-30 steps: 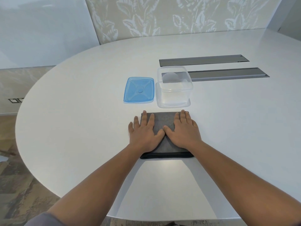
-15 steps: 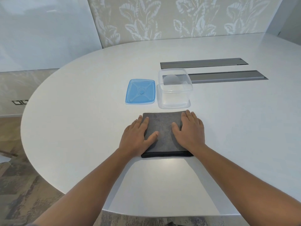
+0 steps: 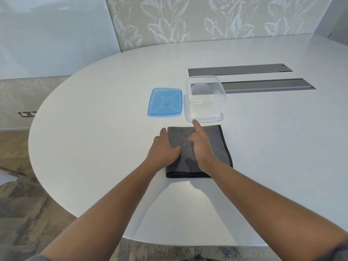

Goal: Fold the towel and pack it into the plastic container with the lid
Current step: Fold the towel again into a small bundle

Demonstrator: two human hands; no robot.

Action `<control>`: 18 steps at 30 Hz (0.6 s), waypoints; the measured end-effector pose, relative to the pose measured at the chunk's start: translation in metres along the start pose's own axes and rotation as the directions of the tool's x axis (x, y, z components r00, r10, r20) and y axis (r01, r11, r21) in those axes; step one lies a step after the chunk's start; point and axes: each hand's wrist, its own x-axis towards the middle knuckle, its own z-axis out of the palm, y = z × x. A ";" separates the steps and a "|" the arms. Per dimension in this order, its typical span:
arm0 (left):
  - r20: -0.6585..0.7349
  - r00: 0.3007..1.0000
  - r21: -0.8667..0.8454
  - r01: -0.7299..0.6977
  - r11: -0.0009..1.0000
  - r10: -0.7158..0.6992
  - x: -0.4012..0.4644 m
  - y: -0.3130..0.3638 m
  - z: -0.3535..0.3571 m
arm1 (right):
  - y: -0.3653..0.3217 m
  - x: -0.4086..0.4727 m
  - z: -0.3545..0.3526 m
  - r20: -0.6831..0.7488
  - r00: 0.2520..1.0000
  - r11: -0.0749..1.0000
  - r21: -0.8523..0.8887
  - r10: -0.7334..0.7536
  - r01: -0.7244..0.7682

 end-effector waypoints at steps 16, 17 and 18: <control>0.161 0.952 -0.439 0.306 0.845 -0.261 0.006 0.013 -0.011 | 0.007 0.009 -0.008 -0.007 0.999 0.984 0.173 -0.051 0.051; 0.162 0.954 -0.463 0.300 0.834 -0.254 0.006 0.014 -0.012 | 0.009 0.008 -0.006 -0.001 0.999 0.984 0.173 -0.050 0.050; 0.151 0.959 -0.485 0.285 0.827 -0.242 0.005 0.015 -0.013 | 0.010 0.006 -0.005 0.015 0.999 0.979 0.200 -0.053 0.049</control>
